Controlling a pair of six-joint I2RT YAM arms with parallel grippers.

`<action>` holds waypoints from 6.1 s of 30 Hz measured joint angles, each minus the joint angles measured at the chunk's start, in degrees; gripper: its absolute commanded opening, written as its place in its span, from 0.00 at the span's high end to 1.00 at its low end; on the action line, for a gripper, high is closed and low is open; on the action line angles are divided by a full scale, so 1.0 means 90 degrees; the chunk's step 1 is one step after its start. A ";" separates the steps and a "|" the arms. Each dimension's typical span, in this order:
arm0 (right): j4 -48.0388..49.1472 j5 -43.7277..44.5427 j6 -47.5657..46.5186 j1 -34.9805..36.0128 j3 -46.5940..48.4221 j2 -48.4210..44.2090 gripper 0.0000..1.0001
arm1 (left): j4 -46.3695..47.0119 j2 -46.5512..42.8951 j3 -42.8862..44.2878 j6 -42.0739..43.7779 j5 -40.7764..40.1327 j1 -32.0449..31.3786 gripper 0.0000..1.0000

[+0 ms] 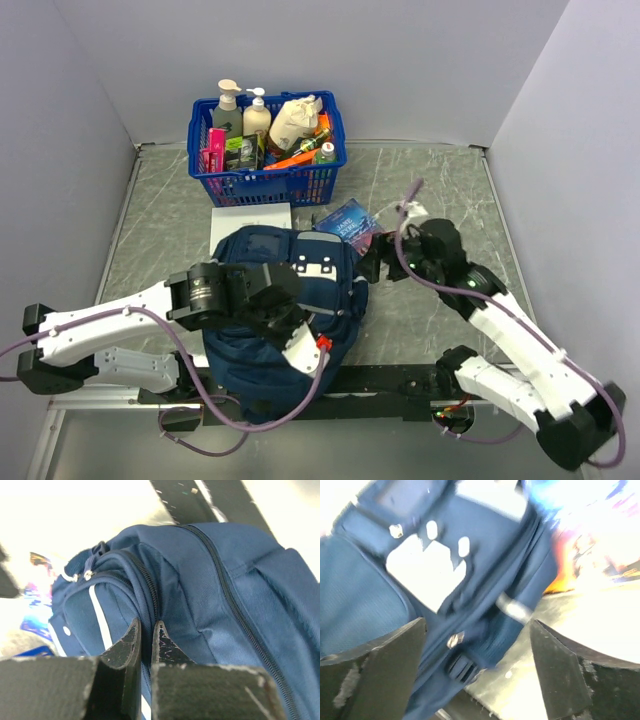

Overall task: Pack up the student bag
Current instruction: Zip the student bag at the center of the board, then unzip the student bag at the center of the board.

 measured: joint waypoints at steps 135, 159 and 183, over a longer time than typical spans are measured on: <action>-0.4435 0.3827 0.0576 0.3604 0.0988 -0.0971 1.00 | 0.1962 0.4643 0.3121 -0.5639 0.1462 0.1977 0.99; -0.5098 0.6013 0.1773 0.5372 0.2069 0.0039 1.00 | 0.1384 0.4413 0.4102 -0.5986 0.0848 0.2069 0.99; -0.1282 0.3487 -0.0158 0.3184 0.1804 0.0996 1.00 | 0.0017 0.2074 0.3521 -0.4920 -0.0044 0.2492 0.99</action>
